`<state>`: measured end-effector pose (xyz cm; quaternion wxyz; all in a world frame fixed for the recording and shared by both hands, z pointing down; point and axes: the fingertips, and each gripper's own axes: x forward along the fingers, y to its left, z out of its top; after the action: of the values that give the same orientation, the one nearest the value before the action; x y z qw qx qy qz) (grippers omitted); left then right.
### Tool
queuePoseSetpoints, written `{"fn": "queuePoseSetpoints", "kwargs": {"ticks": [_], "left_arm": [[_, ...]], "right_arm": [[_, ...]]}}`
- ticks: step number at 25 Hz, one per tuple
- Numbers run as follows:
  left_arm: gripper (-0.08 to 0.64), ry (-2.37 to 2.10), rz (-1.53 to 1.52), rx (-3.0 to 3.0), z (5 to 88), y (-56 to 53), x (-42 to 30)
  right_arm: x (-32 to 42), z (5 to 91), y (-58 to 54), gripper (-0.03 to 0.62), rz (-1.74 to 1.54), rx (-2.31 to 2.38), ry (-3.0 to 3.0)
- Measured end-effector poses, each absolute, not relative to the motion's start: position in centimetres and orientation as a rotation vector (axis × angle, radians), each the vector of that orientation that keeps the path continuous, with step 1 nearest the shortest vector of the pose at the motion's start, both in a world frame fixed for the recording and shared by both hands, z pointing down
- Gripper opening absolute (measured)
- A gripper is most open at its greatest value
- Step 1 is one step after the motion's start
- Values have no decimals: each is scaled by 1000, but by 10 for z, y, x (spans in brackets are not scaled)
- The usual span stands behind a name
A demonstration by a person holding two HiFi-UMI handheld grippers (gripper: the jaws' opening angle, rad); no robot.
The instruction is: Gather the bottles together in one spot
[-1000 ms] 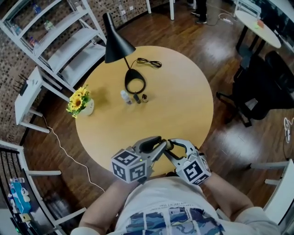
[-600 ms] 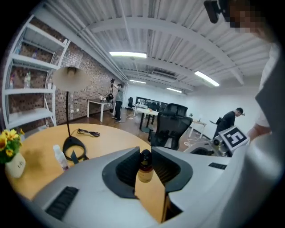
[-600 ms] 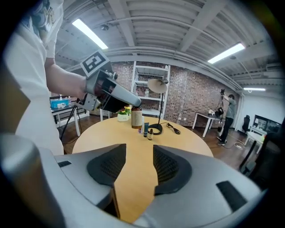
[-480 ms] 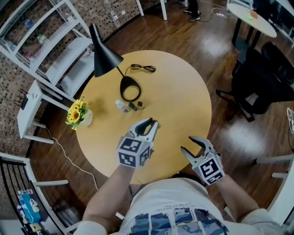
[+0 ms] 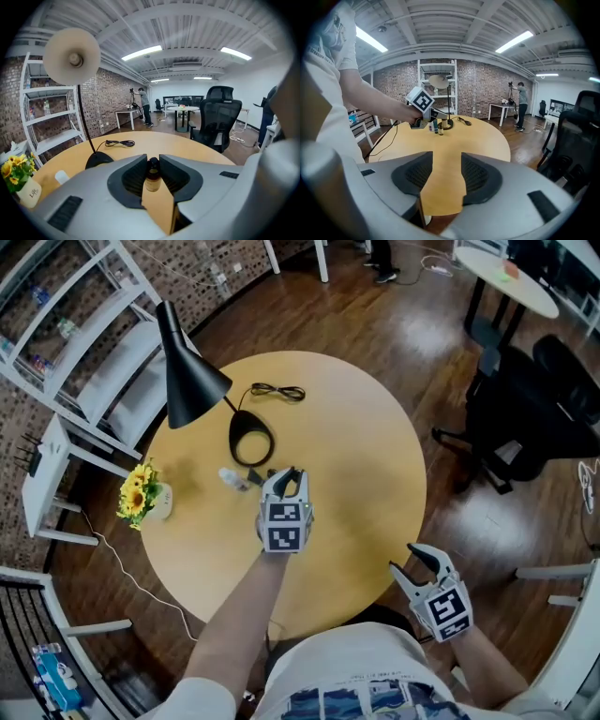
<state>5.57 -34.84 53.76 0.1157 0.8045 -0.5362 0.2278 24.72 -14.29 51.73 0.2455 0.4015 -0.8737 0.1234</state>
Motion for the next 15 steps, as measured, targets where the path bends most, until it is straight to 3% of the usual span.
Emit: {"fn": "queuePoseSetpoints", "kwargs": {"ticks": [6,15], "left_arm": [[80,-1629,741,2250,608,-396,36],[84,-1641,735,2192,640,-413,20]], "right_arm": [[274,539,-159,218,389,1150,-2304],[278,558,-176,218,456,1141,-2279]]}}
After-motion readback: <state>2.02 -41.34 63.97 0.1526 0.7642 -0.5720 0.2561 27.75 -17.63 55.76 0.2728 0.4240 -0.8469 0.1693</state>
